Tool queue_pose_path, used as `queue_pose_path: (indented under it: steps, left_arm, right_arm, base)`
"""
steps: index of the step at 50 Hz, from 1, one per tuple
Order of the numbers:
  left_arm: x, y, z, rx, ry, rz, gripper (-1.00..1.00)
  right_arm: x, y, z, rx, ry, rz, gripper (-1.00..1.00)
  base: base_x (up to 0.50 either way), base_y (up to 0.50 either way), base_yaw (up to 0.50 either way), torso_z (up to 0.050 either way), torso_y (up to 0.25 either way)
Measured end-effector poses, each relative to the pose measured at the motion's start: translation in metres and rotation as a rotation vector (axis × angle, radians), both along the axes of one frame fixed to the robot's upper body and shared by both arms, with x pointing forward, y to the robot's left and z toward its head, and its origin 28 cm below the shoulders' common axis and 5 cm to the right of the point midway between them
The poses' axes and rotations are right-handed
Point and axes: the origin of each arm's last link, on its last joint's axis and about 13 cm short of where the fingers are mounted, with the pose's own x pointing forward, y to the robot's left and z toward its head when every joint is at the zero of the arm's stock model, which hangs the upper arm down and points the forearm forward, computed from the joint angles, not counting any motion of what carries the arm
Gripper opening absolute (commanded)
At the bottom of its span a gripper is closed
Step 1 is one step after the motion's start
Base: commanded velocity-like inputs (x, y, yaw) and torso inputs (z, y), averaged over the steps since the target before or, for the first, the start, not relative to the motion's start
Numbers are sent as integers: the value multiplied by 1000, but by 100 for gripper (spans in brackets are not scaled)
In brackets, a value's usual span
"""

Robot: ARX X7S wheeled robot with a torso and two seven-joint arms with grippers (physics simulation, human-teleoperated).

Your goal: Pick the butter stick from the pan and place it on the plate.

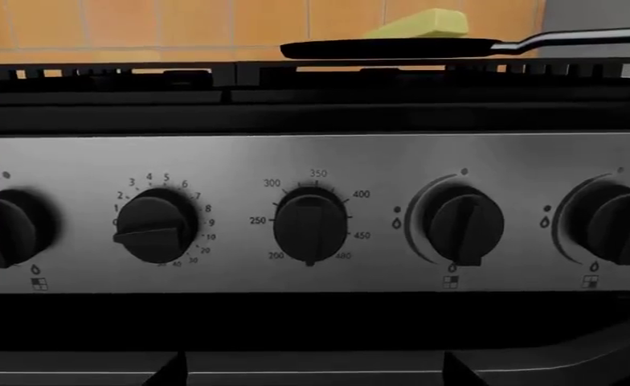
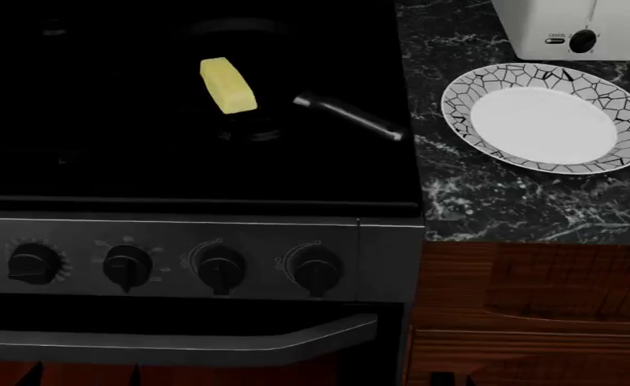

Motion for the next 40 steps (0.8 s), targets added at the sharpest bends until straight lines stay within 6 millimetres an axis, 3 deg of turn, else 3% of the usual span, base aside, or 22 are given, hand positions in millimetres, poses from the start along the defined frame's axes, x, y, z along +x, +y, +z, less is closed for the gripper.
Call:
queue_pose_path:
  steps: [31, 40]
  left_arm:
    - [2, -2, 2, -5, 6, -7, 100]
    - [4, 0, 21, 28, -34, -3, 100]
  right_arm:
    - [1, -1, 4, 6, 7, -2, 100]
    - [4, -6, 29, -46, -55, -23, 100]
  base:
    - [0, 0, 0, 0, 0]
    - [0, 0, 0, 0, 0]
